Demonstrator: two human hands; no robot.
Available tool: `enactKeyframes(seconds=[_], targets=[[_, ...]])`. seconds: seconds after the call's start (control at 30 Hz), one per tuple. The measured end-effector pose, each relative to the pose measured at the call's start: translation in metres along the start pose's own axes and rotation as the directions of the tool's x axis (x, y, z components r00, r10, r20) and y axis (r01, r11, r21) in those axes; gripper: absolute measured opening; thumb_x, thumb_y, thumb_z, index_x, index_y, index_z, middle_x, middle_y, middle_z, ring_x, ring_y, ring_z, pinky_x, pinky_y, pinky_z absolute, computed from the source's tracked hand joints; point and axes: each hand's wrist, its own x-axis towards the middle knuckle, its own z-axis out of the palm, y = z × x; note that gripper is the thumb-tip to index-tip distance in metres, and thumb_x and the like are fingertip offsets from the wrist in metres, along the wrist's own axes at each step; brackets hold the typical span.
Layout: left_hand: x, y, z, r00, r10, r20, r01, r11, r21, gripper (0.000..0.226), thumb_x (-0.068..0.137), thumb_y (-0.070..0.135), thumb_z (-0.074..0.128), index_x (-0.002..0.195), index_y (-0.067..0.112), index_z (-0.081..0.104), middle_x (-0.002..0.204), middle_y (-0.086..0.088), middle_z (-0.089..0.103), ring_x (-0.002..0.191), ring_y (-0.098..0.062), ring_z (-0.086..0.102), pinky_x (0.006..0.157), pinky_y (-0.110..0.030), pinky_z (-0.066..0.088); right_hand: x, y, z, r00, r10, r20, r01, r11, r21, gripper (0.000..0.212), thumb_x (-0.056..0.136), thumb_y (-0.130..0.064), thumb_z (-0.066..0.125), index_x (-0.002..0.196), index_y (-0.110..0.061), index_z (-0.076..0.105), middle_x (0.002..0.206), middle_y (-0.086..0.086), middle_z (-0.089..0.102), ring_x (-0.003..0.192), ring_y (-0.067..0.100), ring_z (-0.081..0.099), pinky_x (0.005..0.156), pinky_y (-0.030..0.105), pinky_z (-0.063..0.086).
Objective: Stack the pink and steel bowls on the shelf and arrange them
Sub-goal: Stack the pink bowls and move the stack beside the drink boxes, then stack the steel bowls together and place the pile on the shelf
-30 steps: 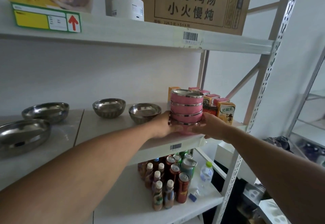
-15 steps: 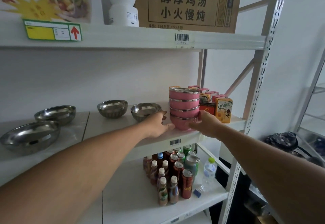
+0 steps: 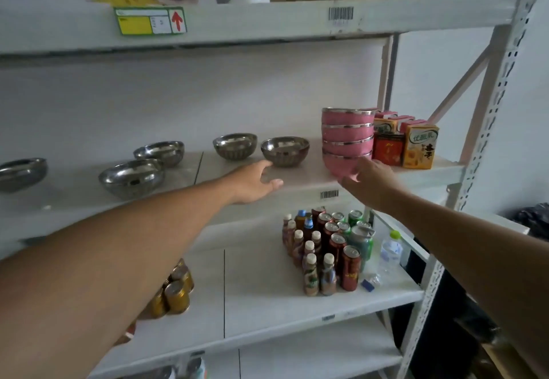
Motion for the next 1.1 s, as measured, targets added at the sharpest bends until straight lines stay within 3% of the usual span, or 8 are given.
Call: enactKeyframes(seconds=[0.07, 0.13, 0.27, 0.4, 0.6, 0.77, 0.93, 1.1], targets=[[-0.011, -0.005, -0.004, 1.0, -0.013, -0.016, 0.013, 1.0, 0.008, 0.089, 0.102, 0.066, 0.062, 0.17, 0.02, 0.03, 0.172, -0.008, 0.043, 0.156, -0.027, 0.046, 0.127, -0.048, 0.04, -0.004, -0.017, 0.002, 0.984, -0.128, 0.123, 0.125, 0.992, 0.034, 0.048, 0.094, -0.056, 0.066, 0.128, -0.022, 0.06, 0.103, -0.014, 0.062, 0.086, 0.007, 0.061, 0.066, 0.021, 0.044], [-0.021, -0.01, -0.009, 0.999, -0.028, -0.018, 0.028, 1.0, 0.009, 0.094, 0.099, 0.072, 0.061, 0.171, 0.022, 0.028, 0.174, -0.005, 0.042, 0.157, -0.026, 0.045, 0.126, -0.051, 0.04, -0.005, -0.038, 0.004, 0.964, -0.151, 0.218, 0.138, 0.988, 0.076, 0.072, 0.09, -0.068, 0.063, 0.142, -0.02, 0.053, 0.12, -0.005, 0.065, 0.104, 0.015, 0.063, 0.085, 0.032, 0.055], [-0.039, -0.029, -0.026, 0.998, -0.058, -0.04, 0.058, 0.998, 0.001, 0.104, 0.091, 0.083, 0.061, 0.171, 0.026, 0.028, 0.173, 0.002, 0.043, 0.155, -0.024, 0.046, 0.124, -0.041, 0.039, 0.001, -0.086, 0.009, 0.938, -0.173, 0.301, 0.146, 0.983, 0.111, 0.091, 0.084, -0.079, 0.061, 0.154, -0.023, 0.044, 0.148, 0.006, 0.058, 0.128, 0.025, 0.059, 0.104, 0.041, 0.05], [-0.063, -0.064, -0.054, 0.992, -0.085, -0.095, 0.086, 0.996, 0.009, 0.101, 0.092, 0.083, 0.059, 0.171, 0.027, 0.029, 0.172, 0.004, 0.044, 0.154, -0.022, 0.047, 0.119, -0.036, 0.038, 0.014, -0.133, 0.02, 0.915, -0.253, 0.313, 0.235, 0.967, 0.095, 0.089, 0.086, -0.079, 0.059, 0.156, -0.028, 0.042, 0.152, 0.009, 0.055, 0.131, 0.029, 0.057, 0.102, 0.037, 0.046], [-0.113, -0.139, -0.112, 0.978, -0.15, -0.147, 0.156, 0.987, 0.033, 0.09, 0.099, 0.072, 0.061, 0.171, 0.028, 0.03, 0.173, 0.001, 0.042, 0.157, -0.026, 0.043, 0.125, -0.043, 0.036, 0.037, -0.209, 0.052, 0.902, -0.27, 0.337, 0.238, 0.962, 0.134, 0.085, 0.088, -0.072, 0.063, 0.154, -0.022, 0.045, 0.149, 0.008, 0.056, 0.129, 0.026, 0.058, 0.103, 0.036, 0.046], [-0.155, -0.203, -0.158, 0.968, -0.172, -0.182, 0.185, 0.981, 0.059, 0.081, 0.102, 0.067, 0.06, 0.168, 0.028, 0.035, 0.168, -0.003, 0.049, 0.149, -0.028, 0.051, 0.107, -0.037, 0.042, 0.051, -0.277, 0.082, 0.862, -0.335, 0.38, 0.289, 0.941, 0.175, 0.099, 0.076, -0.082, 0.055, 0.152, -0.019, 0.047, 0.145, 0.006, 0.059, 0.124, 0.023, 0.059, 0.106, 0.04, 0.049], [-0.183, -0.26, -0.184, 0.962, -0.237, -0.137, 0.243, 0.97, 0.031, 0.097, 0.1, 0.075, 0.057, 0.174, 0.024, 0.019, 0.181, 0.0, 0.026, 0.163, -0.026, 0.031, 0.127, -0.047, 0.033, 0.062, -0.321, 0.114, 0.864, -0.303, 0.402, 0.248, 0.951, 0.183, 0.096, 0.083, -0.076, 0.064, 0.157, -0.018, 0.04, 0.153, 0.012, 0.052, 0.133, 0.029, 0.056, 0.108, 0.044, 0.048], [-0.185, -0.284, -0.182, 0.965, -0.234, -0.12, 0.233, 0.972, -0.025, 0.107, 0.095, 0.079, 0.06, 0.175, 0.024, 0.014, 0.183, 0.001, 0.02, 0.166, -0.026, 0.026, 0.13, -0.048, 0.03, 0.066, -0.345, 0.129, 0.837, -0.321, 0.443, 0.259, 0.946, 0.197, 0.111, 0.071, -0.08, 0.061, 0.157, -0.014, 0.039, 0.151, 0.012, 0.053, 0.129, 0.026, 0.057, 0.094, 0.03, 0.046]])
